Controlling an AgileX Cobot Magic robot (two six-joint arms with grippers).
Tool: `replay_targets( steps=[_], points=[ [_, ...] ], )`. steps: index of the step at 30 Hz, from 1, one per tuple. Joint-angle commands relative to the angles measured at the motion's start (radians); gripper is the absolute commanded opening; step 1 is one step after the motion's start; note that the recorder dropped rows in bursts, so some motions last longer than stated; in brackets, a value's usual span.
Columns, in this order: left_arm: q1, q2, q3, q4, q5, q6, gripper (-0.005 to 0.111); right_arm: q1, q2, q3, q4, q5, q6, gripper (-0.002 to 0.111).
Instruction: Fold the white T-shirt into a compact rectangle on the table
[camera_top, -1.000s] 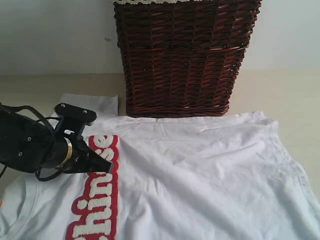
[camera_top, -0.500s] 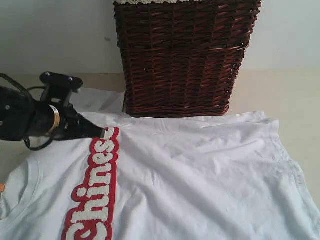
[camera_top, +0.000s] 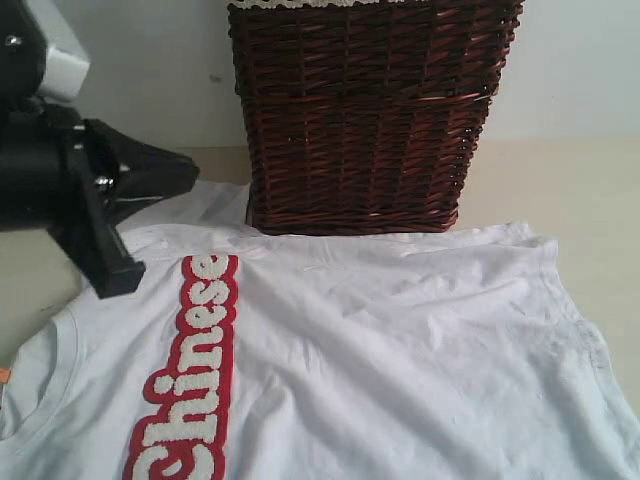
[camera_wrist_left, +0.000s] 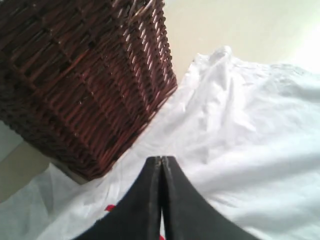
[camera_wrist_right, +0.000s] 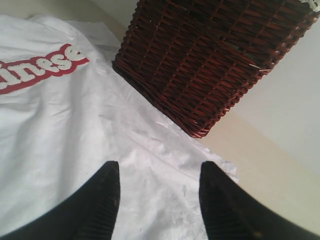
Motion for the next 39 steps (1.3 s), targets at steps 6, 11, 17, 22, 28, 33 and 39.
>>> replay_targets(
  steps=[6,11,17,22,28,33,39],
  points=[
    [0.118,-0.032,0.208,0.013,0.165,0.063,0.000,-0.003,-0.004,0.006,0.008,-0.006,0.003,0.049],
    [0.166,-0.007,0.180,0.013,0.380,0.170,0.000,-0.003,-0.004,0.006,0.008,-0.006,0.003,0.049],
    [0.248,0.134,0.170,0.013,0.380,0.062,0.000,-0.003,-0.004,0.006,0.008,-0.006,0.003,0.049],
    [0.265,0.158,0.117,-0.027,0.442,-0.045,0.000,-0.003,-0.004,0.006,0.008,-0.006,0.003,0.049],
    [0.279,0.179,-0.049,-0.027,0.365,-0.059,0.000,-0.003,-0.004,0.006,0.008,-0.006,0.003,0.049],
    [0.331,0.390,-0.148,-0.049,0.264,-0.135,0.000,-0.003,-0.004,0.006,0.008,-0.006,0.003,0.049],
    [0.375,0.572,-0.195,-0.050,0.329,-0.260,0.000,-0.003,-0.004,0.006,0.008,-0.006,0.003,0.049]
  ],
)
